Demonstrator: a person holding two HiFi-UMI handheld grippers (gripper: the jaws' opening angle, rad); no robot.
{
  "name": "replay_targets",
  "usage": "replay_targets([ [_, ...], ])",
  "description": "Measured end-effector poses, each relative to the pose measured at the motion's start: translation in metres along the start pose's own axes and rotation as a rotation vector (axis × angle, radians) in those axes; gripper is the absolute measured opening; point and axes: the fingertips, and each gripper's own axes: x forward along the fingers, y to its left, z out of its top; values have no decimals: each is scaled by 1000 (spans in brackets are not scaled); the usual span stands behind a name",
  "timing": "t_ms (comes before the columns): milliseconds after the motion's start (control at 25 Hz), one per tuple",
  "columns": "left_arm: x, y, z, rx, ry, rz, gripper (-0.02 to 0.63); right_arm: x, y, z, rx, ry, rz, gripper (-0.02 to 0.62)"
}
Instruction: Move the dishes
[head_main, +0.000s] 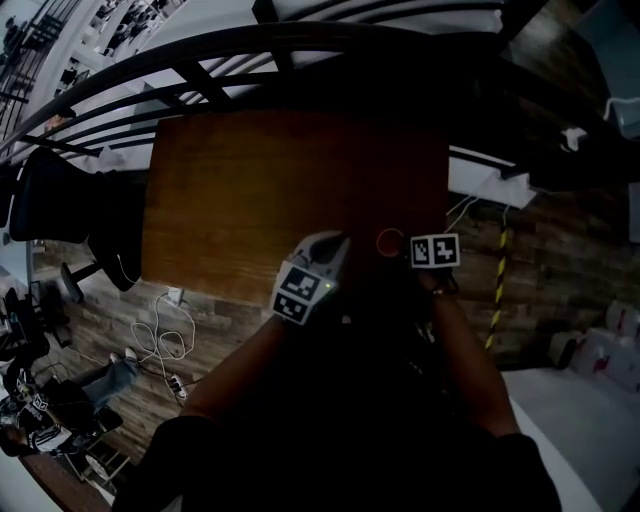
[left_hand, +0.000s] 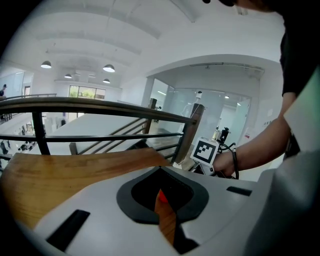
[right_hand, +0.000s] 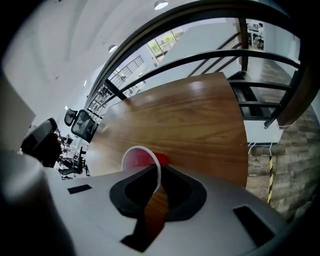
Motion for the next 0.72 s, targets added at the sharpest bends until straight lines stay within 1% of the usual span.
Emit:
replay_targets([
  [200, 2, -2, -3, -6, -1, 7, -5, 4, 1, 1, -3, -5, 21, 51],
  [360, 1, -3, -2, -8, 0, 15, -5, 0, -1, 5, -17, -19, 10, 68],
  [720, -9, -7, 1, 4, -19, 7, -5, -19, 5, 12, -31, -88, -4, 72],
])
